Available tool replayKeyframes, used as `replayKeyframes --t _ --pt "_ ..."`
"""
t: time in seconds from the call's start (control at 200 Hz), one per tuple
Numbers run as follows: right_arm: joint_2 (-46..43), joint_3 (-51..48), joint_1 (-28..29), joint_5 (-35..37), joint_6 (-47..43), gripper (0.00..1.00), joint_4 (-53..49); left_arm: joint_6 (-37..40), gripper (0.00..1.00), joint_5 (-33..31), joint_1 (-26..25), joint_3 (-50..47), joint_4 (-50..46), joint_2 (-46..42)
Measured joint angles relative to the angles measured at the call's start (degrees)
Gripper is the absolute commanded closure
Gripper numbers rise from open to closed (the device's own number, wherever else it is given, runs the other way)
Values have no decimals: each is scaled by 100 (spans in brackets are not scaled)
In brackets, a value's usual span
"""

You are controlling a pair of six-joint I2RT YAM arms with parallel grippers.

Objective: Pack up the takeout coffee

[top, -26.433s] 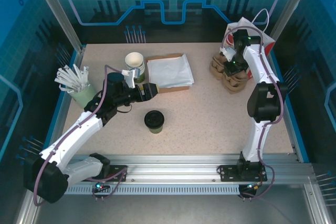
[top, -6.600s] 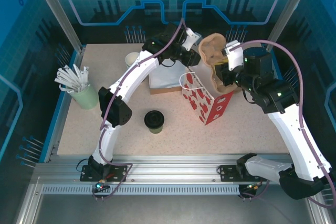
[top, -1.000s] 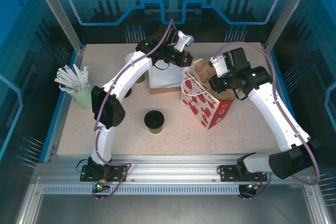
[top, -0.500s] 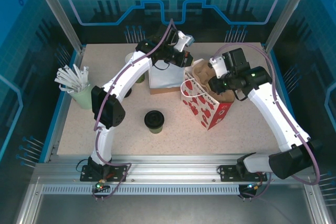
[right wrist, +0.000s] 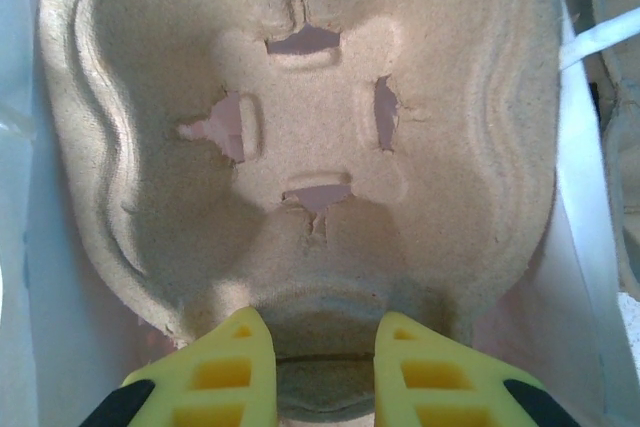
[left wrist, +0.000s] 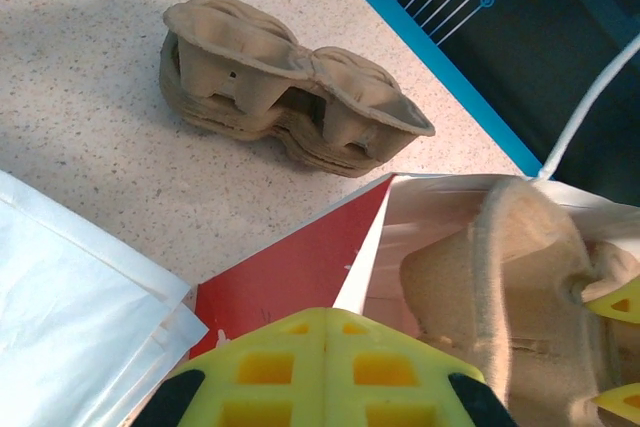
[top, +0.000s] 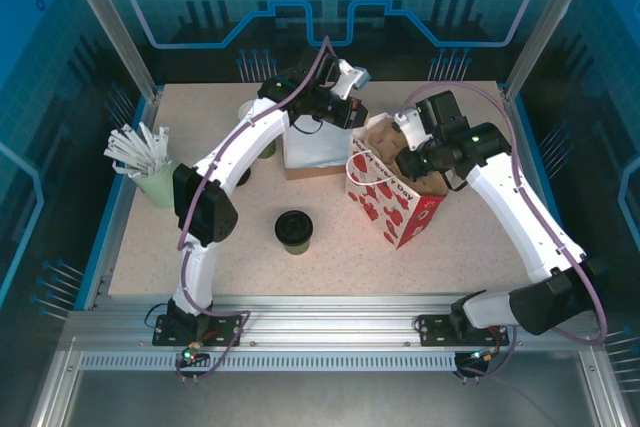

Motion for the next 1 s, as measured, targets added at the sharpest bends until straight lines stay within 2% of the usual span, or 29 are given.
replayKeyframes --t 0.555,0.805,1.0 --pt "245 31 125 216 -44 80 -162 0 99 44 0 -87 81 -37" --pt "382 37 162 260 -66 79 -269 -24 82 52 7 -87 157 -70" --pt "531 39 162 282 -103 79 -428 -33 63 46 33 -87 260 -254"
